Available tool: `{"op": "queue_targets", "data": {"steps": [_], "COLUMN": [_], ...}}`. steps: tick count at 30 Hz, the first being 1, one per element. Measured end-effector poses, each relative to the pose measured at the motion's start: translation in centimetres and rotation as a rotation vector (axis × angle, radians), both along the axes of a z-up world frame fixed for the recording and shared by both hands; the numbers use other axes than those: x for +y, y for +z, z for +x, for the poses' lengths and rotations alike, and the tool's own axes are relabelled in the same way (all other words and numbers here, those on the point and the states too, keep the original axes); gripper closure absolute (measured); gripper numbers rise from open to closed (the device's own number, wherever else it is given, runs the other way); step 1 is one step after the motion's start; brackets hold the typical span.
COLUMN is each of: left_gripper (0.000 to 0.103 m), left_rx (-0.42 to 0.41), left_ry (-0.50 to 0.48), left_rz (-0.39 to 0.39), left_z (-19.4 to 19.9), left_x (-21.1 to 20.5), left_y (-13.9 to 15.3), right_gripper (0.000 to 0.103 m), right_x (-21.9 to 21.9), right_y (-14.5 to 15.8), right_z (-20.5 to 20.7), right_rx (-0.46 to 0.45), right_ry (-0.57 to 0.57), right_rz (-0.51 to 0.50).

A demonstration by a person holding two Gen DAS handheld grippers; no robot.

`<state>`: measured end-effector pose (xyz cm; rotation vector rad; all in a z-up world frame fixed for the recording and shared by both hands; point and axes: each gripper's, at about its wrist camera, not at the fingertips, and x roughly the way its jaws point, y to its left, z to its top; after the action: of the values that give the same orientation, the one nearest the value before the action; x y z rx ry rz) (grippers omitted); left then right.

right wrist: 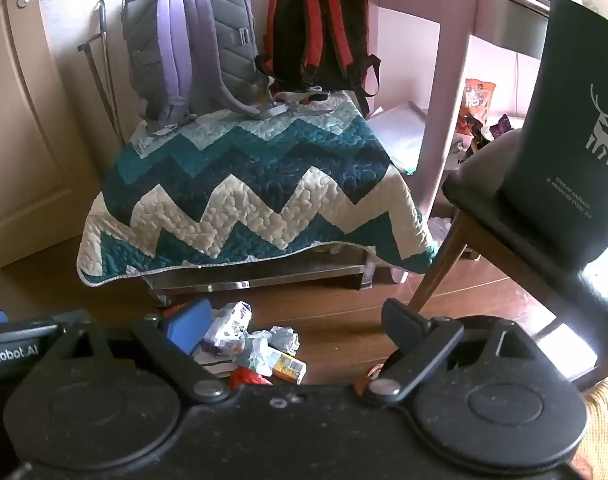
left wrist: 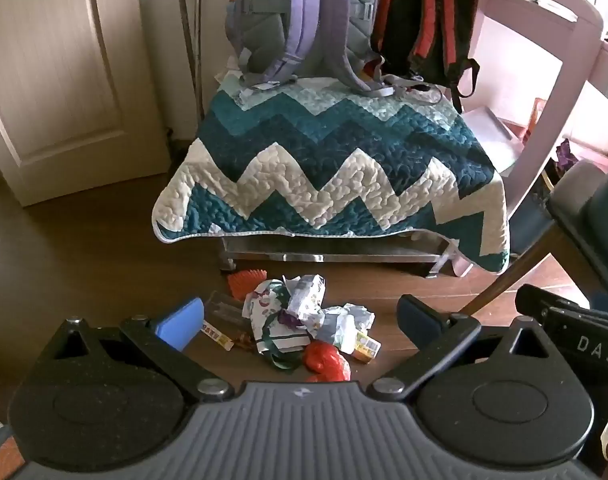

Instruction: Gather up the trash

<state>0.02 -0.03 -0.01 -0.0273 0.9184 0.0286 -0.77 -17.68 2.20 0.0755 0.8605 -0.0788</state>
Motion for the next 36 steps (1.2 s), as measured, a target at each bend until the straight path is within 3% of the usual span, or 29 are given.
{"op": "queue_targets", "data": {"steps": [8, 36], "left_gripper": [0.000, 0.000], "left_rx": [-0.026, -0.050], "left_ry": [0.010, -0.010], "left_rz": [-0.042, -0.070], "left_z": [-0.2, 0.3], "left_x": [0.0, 0.6], "left_y": [0.4, 0.7], "right_gripper": [0.011, 0.011], "right_x": [0.2, 0.4], "right_y": [-0.3, 0.4], "right_z": [-0.1, -0.2], "right_rx": [-0.011, -0.027], "right_ry": [0.000, 0.012], "right_rz": [0.005, -0.008]}}
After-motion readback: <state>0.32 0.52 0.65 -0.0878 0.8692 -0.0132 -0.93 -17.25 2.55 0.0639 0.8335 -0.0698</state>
